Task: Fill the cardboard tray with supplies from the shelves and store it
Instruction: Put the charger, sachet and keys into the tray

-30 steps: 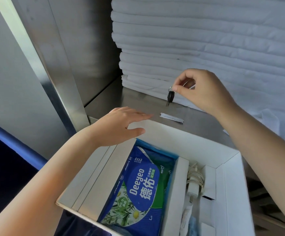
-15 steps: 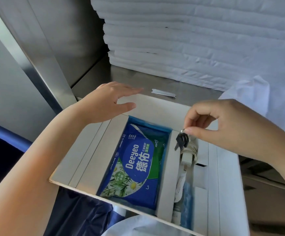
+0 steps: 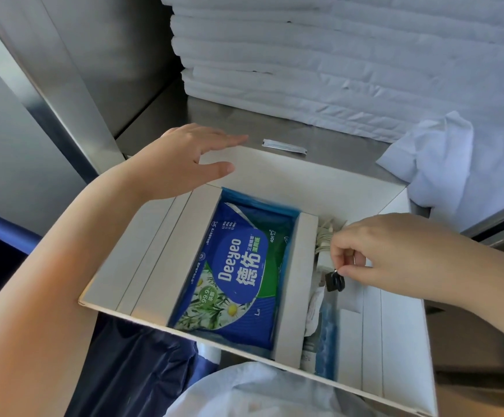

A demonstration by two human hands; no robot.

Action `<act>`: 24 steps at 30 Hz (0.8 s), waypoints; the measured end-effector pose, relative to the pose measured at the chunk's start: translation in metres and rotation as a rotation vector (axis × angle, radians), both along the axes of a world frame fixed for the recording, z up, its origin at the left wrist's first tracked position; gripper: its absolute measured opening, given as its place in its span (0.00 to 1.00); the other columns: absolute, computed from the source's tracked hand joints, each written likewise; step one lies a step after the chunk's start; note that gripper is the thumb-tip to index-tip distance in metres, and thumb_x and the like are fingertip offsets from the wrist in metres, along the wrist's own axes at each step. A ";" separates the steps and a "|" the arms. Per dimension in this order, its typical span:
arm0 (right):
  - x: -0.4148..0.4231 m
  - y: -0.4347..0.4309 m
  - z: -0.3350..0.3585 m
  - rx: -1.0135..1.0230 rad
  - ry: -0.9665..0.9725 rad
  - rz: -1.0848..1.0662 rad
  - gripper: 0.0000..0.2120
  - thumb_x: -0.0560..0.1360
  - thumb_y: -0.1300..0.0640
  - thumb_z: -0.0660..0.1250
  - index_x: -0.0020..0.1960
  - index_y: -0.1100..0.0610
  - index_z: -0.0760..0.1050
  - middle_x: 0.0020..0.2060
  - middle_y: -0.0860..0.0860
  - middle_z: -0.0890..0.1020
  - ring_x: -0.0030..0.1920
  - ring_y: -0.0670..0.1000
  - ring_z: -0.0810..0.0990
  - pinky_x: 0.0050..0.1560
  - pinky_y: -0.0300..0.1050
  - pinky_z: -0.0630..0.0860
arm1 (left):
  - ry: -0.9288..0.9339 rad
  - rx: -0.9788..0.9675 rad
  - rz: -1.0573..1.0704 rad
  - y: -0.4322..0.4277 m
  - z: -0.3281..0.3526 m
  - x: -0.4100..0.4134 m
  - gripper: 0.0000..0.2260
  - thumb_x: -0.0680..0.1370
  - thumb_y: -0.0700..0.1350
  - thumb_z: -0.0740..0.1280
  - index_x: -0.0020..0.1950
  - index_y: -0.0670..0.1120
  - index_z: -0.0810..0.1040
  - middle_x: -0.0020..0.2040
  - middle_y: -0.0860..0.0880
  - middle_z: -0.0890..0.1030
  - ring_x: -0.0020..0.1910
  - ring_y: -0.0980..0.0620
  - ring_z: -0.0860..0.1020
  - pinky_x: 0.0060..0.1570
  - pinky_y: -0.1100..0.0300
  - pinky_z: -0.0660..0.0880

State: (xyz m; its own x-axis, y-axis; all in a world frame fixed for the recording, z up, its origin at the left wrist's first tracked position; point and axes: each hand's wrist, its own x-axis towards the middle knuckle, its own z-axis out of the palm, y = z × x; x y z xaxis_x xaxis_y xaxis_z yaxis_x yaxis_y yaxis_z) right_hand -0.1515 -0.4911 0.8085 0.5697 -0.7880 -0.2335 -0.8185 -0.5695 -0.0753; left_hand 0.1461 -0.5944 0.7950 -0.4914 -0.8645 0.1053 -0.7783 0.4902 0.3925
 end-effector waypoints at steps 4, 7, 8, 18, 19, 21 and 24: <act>0.002 -0.002 -0.001 0.049 0.020 -0.008 0.04 0.72 0.45 0.63 0.39 0.40 0.69 0.34 0.34 0.76 0.44 0.33 0.72 0.31 0.30 0.61 | 0.004 0.005 0.005 0.001 0.000 0.000 0.22 0.78 0.57 0.59 0.73 0.64 0.62 0.71 0.55 0.69 0.71 0.54 0.63 0.70 0.54 0.57; 0.003 -0.004 -0.001 0.067 0.045 -0.006 0.03 0.72 0.47 0.63 0.40 0.40 0.70 0.33 0.35 0.75 0.40 0.34 0.73 0.31 0.30 0.61 | 0.012 -0.005 0.001 0.000 -0.001 0.001 0.22 0.79 0.55 0.60 0.73 0.64 0.62 0.71 0.55 0.69 0.71 0.54 0.63 0.68 0.58 0.56; 0.003 -0.004 -0.001 0.068 0.051 -0.004 0.04 0.73 0.47 0.62 0.40 0.40 0.70 0.34 0.35 0.75 0.38 0.34 0.72 0.31 0.30 0.61 | 0.013 -0.006 0.000 0.000 -0.001 0.001 0.22 0.79 0.55 0.60 0.73 0.63 0.62 0.71 0.56 0.69 0.71 0.54 0.63 0.67 0.59 0.56; 0.005 -0.011 0.003 0.064 -0.053 -0.013 0.06 0.74 0.48 0.64 0.45 0.37 0.68 0.40 0.35 0.76 0.45 0.37 0.74 0.41 0.32 0.70 | 0.017 -0.004 -0.005 0.000 -0.001 0.000 0.22 0.78 0.56 0.59 0.73 0.63 0.63 0.70 0.57 0.70 0.70 0.56 0.63 0.66 0.61 0.55; 0.005 -0.013 0.006 0.056 -0.070 -0.019 0.06 0.74 0.48 0.64 0.45 0.37 0.69 0.40 0.35 0.76 0.45 0.36 0.74 0.42 0.33 0.71 | 0.018 -0.005 -0.006 0.000 -0.001 0.000 0.22 0.78 0.56 0.59 0.73 0.63 0.63 0.70 0.57 0.70 0.70 0.56 0.63 0.66 0.61 0.55; 0.007 -0.020 0.013 0.033 -0.128 -0.037 0.05 0.73 0.48 0.65 0.45 0.38 0.71 0.39 0.35 0.77 0.44 0.36 0.75 0.45 0.36 0.72 | 0.020 -0.017 -0.012 0.000 -0.001 0.000 0.22 0.78 0.55 0.60 0.73 0.62 0.63 0.70 0.57 0.70 0.69 0.57 0.64 0.65 0.63 0.55; 0.012 -0.036 0.027 -0.009 -0.274 -0.093 0.03 0.71 0.48 0.67 0.44 0.40 0.75 0.40 0.33 0.79 0.45 0.35 0.76 0.45 0.34 0.72 | 0.014 -0.028 -0.014 0.000 -0.002 -0.001 0.22 0.79 0.54 0.61 0.73 0.61 0.63 0.70 0.57 0.70 0.69 0.56 0.64 0.65 0.63 0.55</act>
State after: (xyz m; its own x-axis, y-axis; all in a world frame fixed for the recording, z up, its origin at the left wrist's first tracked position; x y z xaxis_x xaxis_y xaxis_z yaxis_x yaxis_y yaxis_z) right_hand -0.1395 -0.5266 0.8359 0.5362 -0.8408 -0.0740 -0.8170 -0.4949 -0.2960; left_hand 0.1455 -0.5942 0.7930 -0.5014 -0.8544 0.1364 -0.7660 0.5117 0.3892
